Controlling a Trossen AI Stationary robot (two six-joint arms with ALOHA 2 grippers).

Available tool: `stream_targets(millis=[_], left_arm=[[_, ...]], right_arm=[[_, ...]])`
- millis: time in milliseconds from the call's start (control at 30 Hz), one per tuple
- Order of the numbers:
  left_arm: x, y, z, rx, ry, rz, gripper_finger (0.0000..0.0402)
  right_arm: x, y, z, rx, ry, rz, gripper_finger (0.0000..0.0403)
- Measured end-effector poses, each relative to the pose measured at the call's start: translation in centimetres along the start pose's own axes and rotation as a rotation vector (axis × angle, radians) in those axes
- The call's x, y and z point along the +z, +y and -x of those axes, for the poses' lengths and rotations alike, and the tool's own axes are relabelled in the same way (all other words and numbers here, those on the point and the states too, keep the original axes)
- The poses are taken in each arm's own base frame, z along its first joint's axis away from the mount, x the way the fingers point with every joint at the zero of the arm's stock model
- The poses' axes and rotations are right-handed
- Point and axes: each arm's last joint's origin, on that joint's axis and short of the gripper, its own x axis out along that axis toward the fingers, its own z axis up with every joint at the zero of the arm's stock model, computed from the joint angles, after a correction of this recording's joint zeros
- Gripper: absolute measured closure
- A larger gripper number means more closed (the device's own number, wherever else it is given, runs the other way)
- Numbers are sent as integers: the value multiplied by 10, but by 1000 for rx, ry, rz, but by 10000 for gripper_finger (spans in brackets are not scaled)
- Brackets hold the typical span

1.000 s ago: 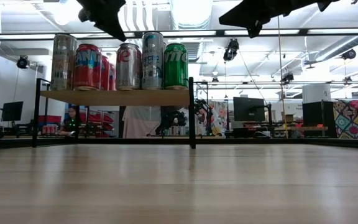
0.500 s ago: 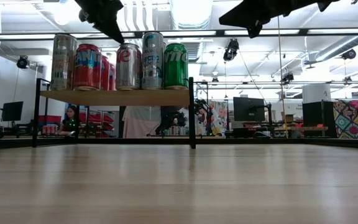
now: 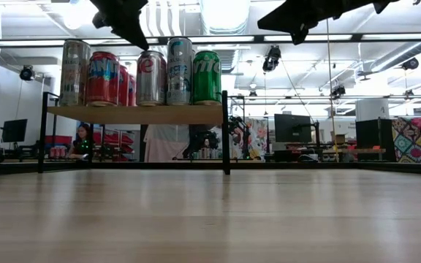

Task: Place canned beverage on shelf
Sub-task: Adjust the silver soda can on the shelf

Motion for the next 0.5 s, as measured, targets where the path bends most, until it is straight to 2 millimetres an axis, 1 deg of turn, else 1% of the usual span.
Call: stream_targets(millis=[200,333,500], left_arm=[[0,3,5,-6,-12,-101,402],[3,3,8,-92,-23,-198,402],[2,1,6,-106,-19,-298,402]], right_arm=[[0,0,0,0,0,0,394],[0,0,0,0,2,0,394],[0,0,0,0,3,0,394]])
